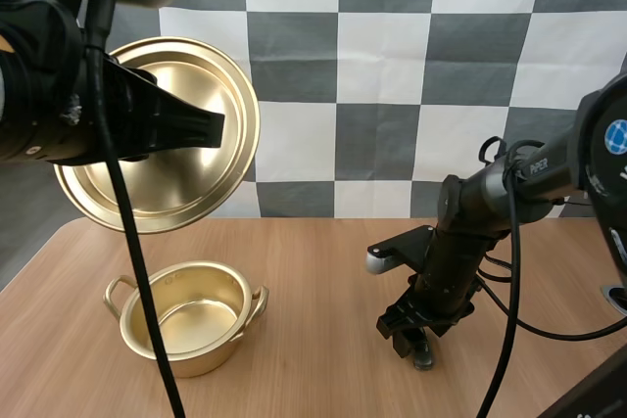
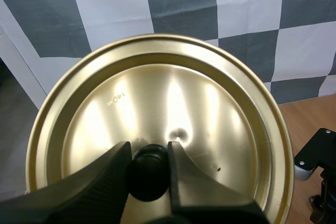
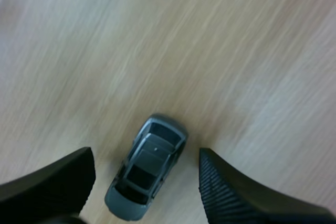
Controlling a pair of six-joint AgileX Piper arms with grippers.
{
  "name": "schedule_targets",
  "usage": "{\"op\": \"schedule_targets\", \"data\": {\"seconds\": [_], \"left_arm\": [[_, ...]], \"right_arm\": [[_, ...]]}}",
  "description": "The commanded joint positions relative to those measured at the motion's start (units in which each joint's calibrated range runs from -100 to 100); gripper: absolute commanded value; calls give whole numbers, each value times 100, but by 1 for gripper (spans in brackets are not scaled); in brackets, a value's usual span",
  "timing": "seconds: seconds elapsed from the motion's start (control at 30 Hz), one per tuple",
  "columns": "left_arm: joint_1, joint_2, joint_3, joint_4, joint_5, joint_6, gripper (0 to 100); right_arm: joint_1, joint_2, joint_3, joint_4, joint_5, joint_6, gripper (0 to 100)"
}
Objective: Open the pot, put the car inside, and close it
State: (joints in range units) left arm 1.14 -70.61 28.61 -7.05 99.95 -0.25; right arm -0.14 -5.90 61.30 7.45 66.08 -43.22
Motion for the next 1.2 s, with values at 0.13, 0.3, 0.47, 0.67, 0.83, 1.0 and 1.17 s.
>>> {"op": "schedule_targets", "data": {"seconds": [0.13,0.3,0.47,0.67,0.83,1.0,1.17], "left_arm": [[0,-6,1,-2,5,64,0],[0,-6,1,-2,5,77,0],[0,-6,1,-2,5,77,0],[0,-6,1,-2,5,77,0],[0,-6,1,-2,5,77,0],[0,-6,1,-2,5,87,0],[0,-6,1,-2,5,108,0]], "right_arm": [[-6,373,-6,-52,52,-2,50],[-6,410,-6,-71,-5,-11,0],[-6,410,-6,-74,-5,-172,0],[-6,393,-6,-46,-5,-268,0],[-6,72,-185,65,156,-281,0],[-6,-471,-703,616,900,-464,0],[-6,-844,-1095,1415,2082,-851,0]]}}
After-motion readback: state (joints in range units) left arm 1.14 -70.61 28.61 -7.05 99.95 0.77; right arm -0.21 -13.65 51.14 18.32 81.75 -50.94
